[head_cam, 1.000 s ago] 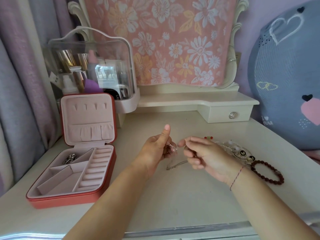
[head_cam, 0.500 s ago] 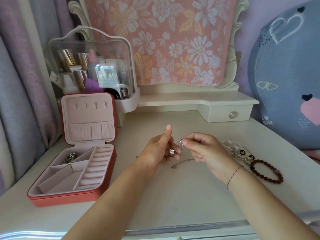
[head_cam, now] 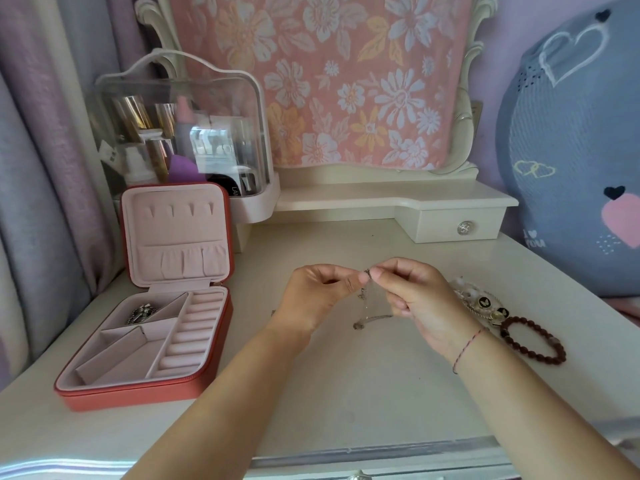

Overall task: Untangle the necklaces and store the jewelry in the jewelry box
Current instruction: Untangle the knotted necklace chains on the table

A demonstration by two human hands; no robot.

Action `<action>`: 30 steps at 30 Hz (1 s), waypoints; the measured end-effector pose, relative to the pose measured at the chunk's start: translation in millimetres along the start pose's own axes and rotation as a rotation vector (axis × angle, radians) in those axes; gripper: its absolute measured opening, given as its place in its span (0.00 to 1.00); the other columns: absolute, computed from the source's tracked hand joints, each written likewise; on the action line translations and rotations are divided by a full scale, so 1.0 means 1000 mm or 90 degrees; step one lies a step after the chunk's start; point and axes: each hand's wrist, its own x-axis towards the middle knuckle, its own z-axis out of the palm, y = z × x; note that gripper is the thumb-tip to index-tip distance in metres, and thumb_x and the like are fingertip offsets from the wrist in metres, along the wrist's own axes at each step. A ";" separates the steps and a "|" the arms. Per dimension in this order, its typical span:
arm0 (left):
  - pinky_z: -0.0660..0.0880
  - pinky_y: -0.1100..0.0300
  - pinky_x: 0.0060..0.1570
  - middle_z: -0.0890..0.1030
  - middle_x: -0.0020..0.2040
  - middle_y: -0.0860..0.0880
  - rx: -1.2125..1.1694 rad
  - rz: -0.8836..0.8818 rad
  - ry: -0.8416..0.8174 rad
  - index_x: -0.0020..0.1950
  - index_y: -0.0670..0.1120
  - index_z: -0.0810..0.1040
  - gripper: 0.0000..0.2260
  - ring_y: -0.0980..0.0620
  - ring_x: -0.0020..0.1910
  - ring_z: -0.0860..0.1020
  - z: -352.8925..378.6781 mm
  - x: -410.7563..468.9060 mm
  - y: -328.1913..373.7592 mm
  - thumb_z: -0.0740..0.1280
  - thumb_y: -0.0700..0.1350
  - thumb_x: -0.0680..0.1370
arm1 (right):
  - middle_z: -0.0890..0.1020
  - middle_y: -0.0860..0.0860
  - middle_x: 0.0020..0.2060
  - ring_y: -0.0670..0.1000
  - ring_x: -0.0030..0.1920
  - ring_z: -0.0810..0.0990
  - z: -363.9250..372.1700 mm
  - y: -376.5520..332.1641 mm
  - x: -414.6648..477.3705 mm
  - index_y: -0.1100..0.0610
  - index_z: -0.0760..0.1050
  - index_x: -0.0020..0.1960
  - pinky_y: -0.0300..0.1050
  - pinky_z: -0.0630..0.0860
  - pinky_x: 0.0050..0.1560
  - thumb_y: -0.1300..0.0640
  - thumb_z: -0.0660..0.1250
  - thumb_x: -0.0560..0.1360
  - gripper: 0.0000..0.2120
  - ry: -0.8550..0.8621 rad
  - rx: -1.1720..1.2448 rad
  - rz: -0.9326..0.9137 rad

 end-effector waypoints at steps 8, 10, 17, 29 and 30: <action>0.76 0.66 0.45 0.85 0.41 0.48 -0.007 0.006 -0.004 0.43 0.45 0.84 0.02 0.56 0.41 0.81 0.000 -0.001 0.000 0.74 0.43 0.73 | 0.64 0.45 0.24 0.45 0.24 0.59 0.000 0.000 0.000 0.59 0.79 0.41 0.35 0.58 0.25 0.62 0.70 0.74 0.03 -0.006 -0.011 0.024; 0.76 0.67 0.46 0.84 0.41 0.47 -0.013 0.010 -0.005 0.43 0.43 0.83 0.02 0.54 0.41 0.80 -0.001 0.001 -0.001 0.73 0.41 0.74 | 0.64 0.44 0.24 0.44 0.23 0.59 0.001 0.000 0.000 0.57 0.80 0.41 0.35 0.58 0.25 0.61 0.71 0.73 0.03 -0.007 -0.031 0.029; 0.73 0.71 0.44 0.81 0.37 0.54 -0.018 0.012 -0.038 0.44 0.45 0.81 0.01 0.60 0.38 0.78 -0.001 0.003 -0.003 0.71 0.40 0.75 | 0.64 0.46 0.25 0.44 0.23 0.59 0.000 0.000 -0.001 0.57 0.81 0.42 0.35 0.58 0.26 0.61 0.71 0.73 0.02 -0.002 -0.037 0.025; 0.69 0.62 0.48 0.74 0.36 0.52 0.019 0.016 -0.072 0.41 0.45 0.76 0.08 0.55 0.40 0.71 0.004 0.001 -0.003 0.63 0.39 0.79 | 0.65 0.44 0.23 0.44 0.23 0.62 0.008 -0.002 -0.001 0.56 0.76 0.36 0.36 0.60 0.26 0.65 0.66 0.75 0.11 -0.005 -0.091 0.033; 0.70 0.63 0.48 0.74 0.36 0.53 0.022 0.016 -0.070 0.40 0.45 0.76 0.08 0.56 0.39 0.72 0.003 0.001 -0.003 0.63 0.40 0.79 | 0.65 0.43 0.22 0.44 0.23 0.61 0.007 -0.002 -0.001 0.56 0.76 0.36 0.36 0.59 0.26 0.65 0.66 0.75 0.10 0.002 -0.081 0.032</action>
